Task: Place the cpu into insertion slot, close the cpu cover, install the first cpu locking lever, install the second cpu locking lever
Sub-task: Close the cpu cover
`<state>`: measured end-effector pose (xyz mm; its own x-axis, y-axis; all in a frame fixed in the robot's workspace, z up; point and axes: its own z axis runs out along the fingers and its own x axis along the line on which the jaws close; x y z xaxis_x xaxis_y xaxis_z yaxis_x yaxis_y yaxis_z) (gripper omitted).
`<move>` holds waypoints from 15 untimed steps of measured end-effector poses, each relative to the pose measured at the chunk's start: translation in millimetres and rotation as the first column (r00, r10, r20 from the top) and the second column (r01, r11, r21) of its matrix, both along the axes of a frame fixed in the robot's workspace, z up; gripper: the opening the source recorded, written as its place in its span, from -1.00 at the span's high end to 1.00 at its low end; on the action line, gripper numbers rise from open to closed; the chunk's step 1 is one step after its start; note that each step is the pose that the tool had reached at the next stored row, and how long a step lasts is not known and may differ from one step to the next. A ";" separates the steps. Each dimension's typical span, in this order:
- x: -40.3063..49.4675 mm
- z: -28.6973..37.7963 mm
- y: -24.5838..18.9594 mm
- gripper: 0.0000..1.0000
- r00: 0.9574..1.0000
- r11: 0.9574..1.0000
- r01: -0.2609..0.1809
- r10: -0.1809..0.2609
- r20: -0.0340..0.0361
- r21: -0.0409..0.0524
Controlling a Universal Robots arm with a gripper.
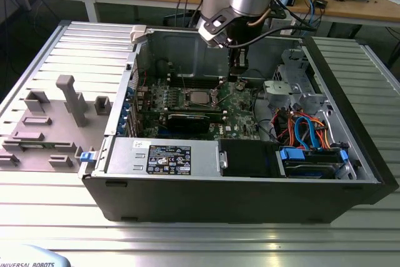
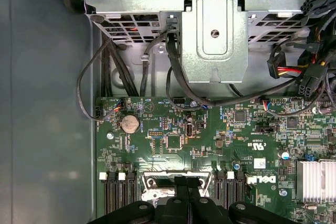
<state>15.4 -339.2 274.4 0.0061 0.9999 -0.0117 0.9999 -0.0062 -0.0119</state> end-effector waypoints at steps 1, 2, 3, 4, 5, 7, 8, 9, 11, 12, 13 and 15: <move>0.0 0.0 0.0 0.79 1.000 1.000 0.000 0.000 0.000 0.000; 0.1 0.0 0.0 0.79 1.000 1.000 0.000 0.000 0.000 0.000; 0.1 0.0 0.0 0.79 1.000 1.000 0.000 0.000 0.000 0.000; 0.7 0.0 0.0 0.79 1.000 1.000 0.000 0.000 0.000 0.000; 1.3 0.0 0.0 0.79 1.000 1.000 0.000 0.000 0.000 0.000; 3.7 0.0 0.0 0.79 1.000 1.000 0.000 0.000 0.000 0.000; 6.5 0.0 0.0 0.79 1.000 1.000 0.000 0.000 0.000 0.000; 8.3 0.0 0.0 0.79 1.000 1.000 0.000 0.000 0.000 0.000; 11.5 0.0 0.1 0.79 1.000 1.000 0.000 0.000 0.000 0.000; 12.5 0.0 0.1 0.79 1.000 1.000 0.000 0.000 0.000 0.000; 13.7 -0.2 0.8 0.79 1.000 1.000 0.000 0.000 0.000 0.000; 15.4 -2.5 3.3 0.79 1.000 1.000 0.000 0.000 0.000 0.000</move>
<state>30.8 -335.9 271.9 0.0060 0.9999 -0.0117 0.9999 -0.0061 -0.0119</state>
